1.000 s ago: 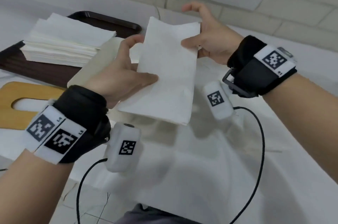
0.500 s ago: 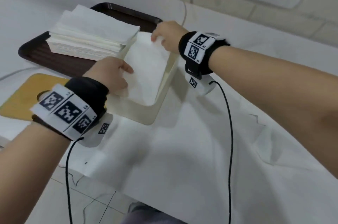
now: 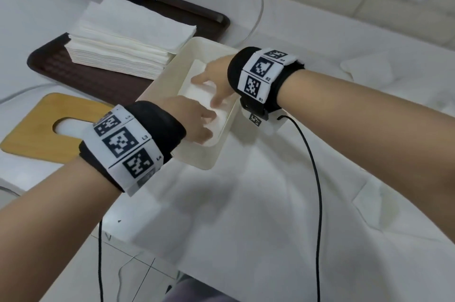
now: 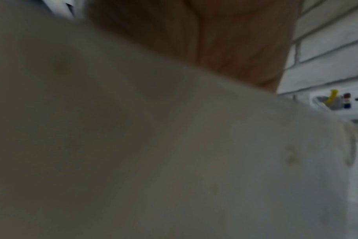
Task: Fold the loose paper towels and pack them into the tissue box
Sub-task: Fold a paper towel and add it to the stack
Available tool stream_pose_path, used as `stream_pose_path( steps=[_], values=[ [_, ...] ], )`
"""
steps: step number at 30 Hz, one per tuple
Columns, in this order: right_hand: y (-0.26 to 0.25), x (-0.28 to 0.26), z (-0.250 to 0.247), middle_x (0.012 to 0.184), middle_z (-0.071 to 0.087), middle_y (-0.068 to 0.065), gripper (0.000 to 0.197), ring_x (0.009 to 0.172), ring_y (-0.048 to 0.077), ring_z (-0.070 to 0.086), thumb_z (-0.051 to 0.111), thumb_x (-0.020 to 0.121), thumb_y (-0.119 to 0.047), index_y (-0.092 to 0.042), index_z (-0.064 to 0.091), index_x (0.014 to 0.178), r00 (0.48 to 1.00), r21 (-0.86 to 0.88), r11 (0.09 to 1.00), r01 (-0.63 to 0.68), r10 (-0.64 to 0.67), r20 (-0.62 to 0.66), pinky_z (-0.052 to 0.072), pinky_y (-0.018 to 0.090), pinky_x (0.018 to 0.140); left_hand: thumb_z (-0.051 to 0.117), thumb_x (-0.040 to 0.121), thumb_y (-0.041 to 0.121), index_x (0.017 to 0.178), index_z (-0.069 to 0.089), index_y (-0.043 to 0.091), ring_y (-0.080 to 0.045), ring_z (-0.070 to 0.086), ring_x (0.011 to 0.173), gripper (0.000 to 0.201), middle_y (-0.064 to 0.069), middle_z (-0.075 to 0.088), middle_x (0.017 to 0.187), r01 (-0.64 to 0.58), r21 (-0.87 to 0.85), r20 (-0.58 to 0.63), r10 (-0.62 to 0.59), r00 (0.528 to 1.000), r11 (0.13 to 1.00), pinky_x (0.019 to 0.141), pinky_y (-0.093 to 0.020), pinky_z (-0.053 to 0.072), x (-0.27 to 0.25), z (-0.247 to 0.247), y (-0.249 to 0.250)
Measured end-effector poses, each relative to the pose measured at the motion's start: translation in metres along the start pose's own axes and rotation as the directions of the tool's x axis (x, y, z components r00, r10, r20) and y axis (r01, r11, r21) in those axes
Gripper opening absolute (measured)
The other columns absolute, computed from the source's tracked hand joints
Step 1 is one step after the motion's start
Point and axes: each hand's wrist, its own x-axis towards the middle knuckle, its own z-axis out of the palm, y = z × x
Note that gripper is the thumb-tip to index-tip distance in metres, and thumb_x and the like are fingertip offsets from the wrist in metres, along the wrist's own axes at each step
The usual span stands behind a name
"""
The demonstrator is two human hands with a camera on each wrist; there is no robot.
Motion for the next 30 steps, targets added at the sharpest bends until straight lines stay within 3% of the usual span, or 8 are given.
stream_pose_path(
  steps=[3, 6, 9, 15, 19, 22, 27, 30],
  values=[
    [-0.001, 0.000, 0.010, 0.154, 0.019, 0.008, 0.078, 0.137, 0.023, 0.027, 0.053, 0.092, -0.036, -0.019, 0.003, 0.149, 0.996, -0.028, 1.000, -0.009, 0.012, 0.088, 0.027, 0.031, 0.103, 0.042, 0.096, 0.039, 0.145, 0.023, 0.037, -0.019, 0.040, 0.128, 0.052, 0.002, 0.042, 0.142, -0.030, 0.052, 0.146, 0.022, 0.989, 0.998, 0.100, -0.026, 0.032, 0.003, -0.001, 0.002],
    [-0.001, 0.005, 0.012, 0.154, 0.022, 0.007, 0.079, 0.136, 0.025, 0.030, 0.056, 0.090, -0.038, -0.023, 0.006, 0.149, 0.998, -0.048, 0.999, 0.001, 0.002, 0.063, 0.029, 0.032, 0.103, 0.047, 0.094, 0.039, 0.142, 0.028, 0.039, -0.016, 0.046, 0.106, 0.052, 0.004, 0.051, 0.124, -0.039, 0.075, 0.197, 0.024, 0.980, 0.996, 0.088, -0.024, 0.035, 0.007, -0.002, 0.000],
    [0.000, 0.013, 0.013, 0.152, 0.025, 0.007, 0.082, 0.134, 0.026, 0.033, 0.059, 0.087, -0.040, -0.025, 0.008, 0.149, 1.000, -0.034, 0.999, -0.002, 0.003, 0.026, 0.032, 0.033, 0.100, 0.052, 0.092, 0.036, 0.138, 0.039, 0.038, -0.016, 0.048, 0.113, 0.047, 0.005, 0.053, 0.127, -0.004, -0.016, 0.154, 0.007, 0.988, 1.000, 0.087, -0.021, 0.032, 0.001, -0.005, -0.001],
    [-0.004, 0.024, 0.018, 0.142, 0.040, 0.015, 0.082, 0.112, 0.029, 0.052, 0.061, 0.087, -0.029, -0.023, 0.008, 0.149, 0.998, 0.023, 1.000, -0.006, 0.005, 0.055, 0.035, 0.024, 0.067, 0.045, 0.094, 0.040, 0.115, 0.061, 0.015, -0.024, 0.053, 0.098, 0.036, -0.009, 0.061, 0.117, 0.077, -0.082, 0.133, -0.066, 0.989, 0.994, 0.077, -0.025, 0.033, -0.001, 0.000, 0.001],
    [-0.005, 0.010, 0.009, 0.152, 0.024, 0.013, 0.072, 0.134, 0.027, 0.033, 0.056, 0.091, -0.025, -0.013, 0.014, 0.148, 0.999, 0.101, 0.995, -0.026, 0.021, 0.048, 0.036, 0.029, 0.093, 0.041, 0.094, 0.045, 0.114, 0.058, 0.013, -0.023, 0.053, 0.108, 0.042, -0.006, 0.060, 0.112, 0.081, -0.060, 0.097, -0.074, 0.993, 0.995, 0.087, -0.027, 0.035, 0.002, 0.002, 0.001],
    [0.000, -0.019, -0.001, 0.151, 0.028, 0.007, 0.059, 0.137, 0.024, 0.030, 0.049, 0.095, -0.029, -0.015, 0.024, 0.146, 0.994, 0.237, 0.970, -0.046, 0.067, -0.081, 0.028, 0.031, 0.106, 0.042, 0.093, 0.047, 0.121, 0.059, 0.022, -0.021, 0.050, 0.113, 0.041, 0.000, 0.059, 0.120, 0.079, -0.090, 0.091, -0.071, 0.993, 0.993, 0.091, -0.027, 0.033, -0.002, 0.003, -0.004],
    [0.014, -0.114, 0.011, 0.142, 0.040, 0.002, 0.048, 0.127, 0.019, 0.040, 0.045, 0.095, -0.034, -0.022, 0.034, 0.140, 0.881, 0.494, 0.867, -0.069, 0.285, -0.379, 0.034, 0.031, 0.103, 0.042, 0.095, 0.040, 0.119, 0.059, 0.033, -0.021, 0.049, 0.114, 0.030, 0.001, 0.054, 0.131, -0.008, -0.324, -0.190, -0.057, 0.980, 0.946, 0.086, -0.027, 0.030, -0.027, -0.011, 0.007],
    [0.018, -0.170, 0.054, 0.133, 0.045, 0.003, 0.041, 0.120, 0.020, 0.044, 0.048, 0.093, -0.037, -0.023, 0.043, 0.131, 0.856, 0.605, 0.782, -0.147, 0.407, -0.318, 0.035, 0.033, 0.101, 0.045, 0.086, 0.048, 0.105, 0.062, 0.036, -0.012, 0.058, 0.090, 0.029, 0.007, 0.060, 0.109, -0.353, -0.423, -0.567, 0.060, 0.821, 0.835, 0.076, -0.027, 0.038, -0.047, -0.008, 0.032]
  ],
)
